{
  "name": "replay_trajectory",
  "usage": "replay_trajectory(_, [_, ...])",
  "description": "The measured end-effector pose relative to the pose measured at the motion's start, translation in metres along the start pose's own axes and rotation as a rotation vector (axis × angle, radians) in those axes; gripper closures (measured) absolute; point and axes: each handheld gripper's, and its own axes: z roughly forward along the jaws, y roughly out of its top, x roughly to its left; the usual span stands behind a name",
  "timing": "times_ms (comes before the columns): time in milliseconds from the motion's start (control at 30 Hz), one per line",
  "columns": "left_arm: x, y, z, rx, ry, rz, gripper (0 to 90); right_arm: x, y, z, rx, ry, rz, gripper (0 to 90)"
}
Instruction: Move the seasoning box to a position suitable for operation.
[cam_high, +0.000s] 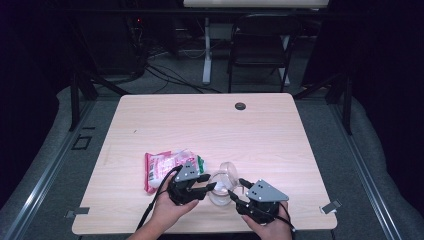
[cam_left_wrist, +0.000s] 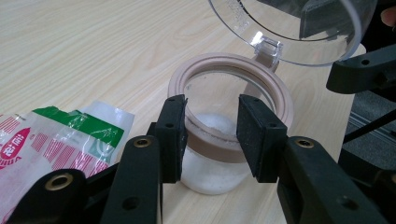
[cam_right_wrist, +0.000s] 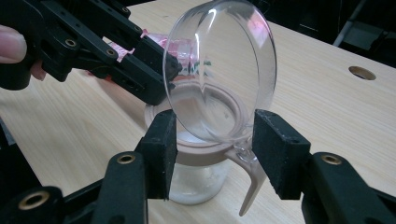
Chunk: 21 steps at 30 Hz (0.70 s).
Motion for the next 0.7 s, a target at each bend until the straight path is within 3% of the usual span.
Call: replay_trajectory(700, [-0.001, 0.000, 0.000, -0.001, 0.005, 0.000, 62.9, -0.016, -0.009, -0.010, 0.021, -0.023, 0.048, 56.6])
